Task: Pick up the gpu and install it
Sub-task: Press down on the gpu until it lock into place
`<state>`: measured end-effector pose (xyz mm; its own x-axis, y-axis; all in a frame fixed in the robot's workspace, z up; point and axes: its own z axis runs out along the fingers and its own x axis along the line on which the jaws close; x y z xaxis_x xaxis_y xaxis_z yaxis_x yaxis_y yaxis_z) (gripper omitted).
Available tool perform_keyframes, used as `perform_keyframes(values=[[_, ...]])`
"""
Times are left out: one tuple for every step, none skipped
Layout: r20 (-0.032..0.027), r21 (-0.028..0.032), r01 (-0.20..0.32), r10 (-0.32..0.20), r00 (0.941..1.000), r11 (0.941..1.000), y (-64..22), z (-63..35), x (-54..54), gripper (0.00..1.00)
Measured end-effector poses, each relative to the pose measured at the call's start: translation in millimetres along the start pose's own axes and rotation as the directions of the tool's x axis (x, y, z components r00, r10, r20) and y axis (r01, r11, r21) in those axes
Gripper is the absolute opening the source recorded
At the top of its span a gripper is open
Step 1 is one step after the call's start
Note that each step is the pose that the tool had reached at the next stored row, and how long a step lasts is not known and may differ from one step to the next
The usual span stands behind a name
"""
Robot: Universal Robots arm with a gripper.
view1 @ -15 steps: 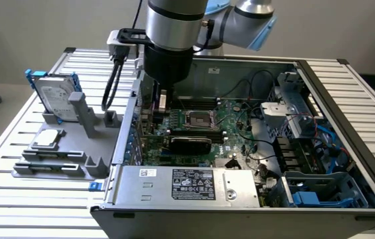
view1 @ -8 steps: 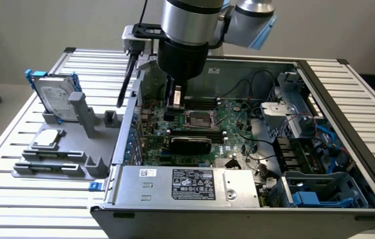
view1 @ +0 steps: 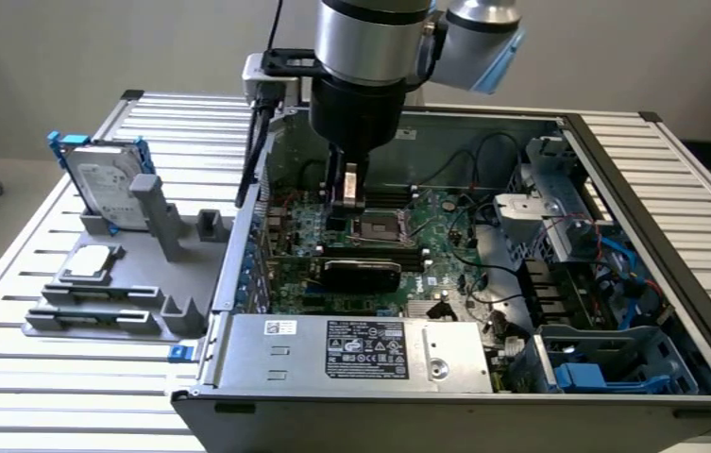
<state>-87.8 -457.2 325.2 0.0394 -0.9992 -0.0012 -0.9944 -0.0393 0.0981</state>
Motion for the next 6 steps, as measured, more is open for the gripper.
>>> perform_keyframes(values=[[-0.0001,0.0,0.0,0.0,1.0,1.0,0.0,-0.4,0.0,0.11],[0.0,0.0001,0.0,0.0,1.0,1.0,0.0,-0.7,0.0,0.11],[-0.0001,0.0,0.0,0.0,1.0,1.0,0.1,-1.1,0.0,0.11],[-0.0001,0.0,0.0,0.0,1.0,1.0,0.2,-1.4,0.0,0.11],[-0.0001,0.0,0.0,0.0,1.0,1.0,0.2,-1.7,0.0,0.11],[-0.0001,0.0,0.0,0.0,1.0,1.0,0.2,-2.1,0.0,0.11]])
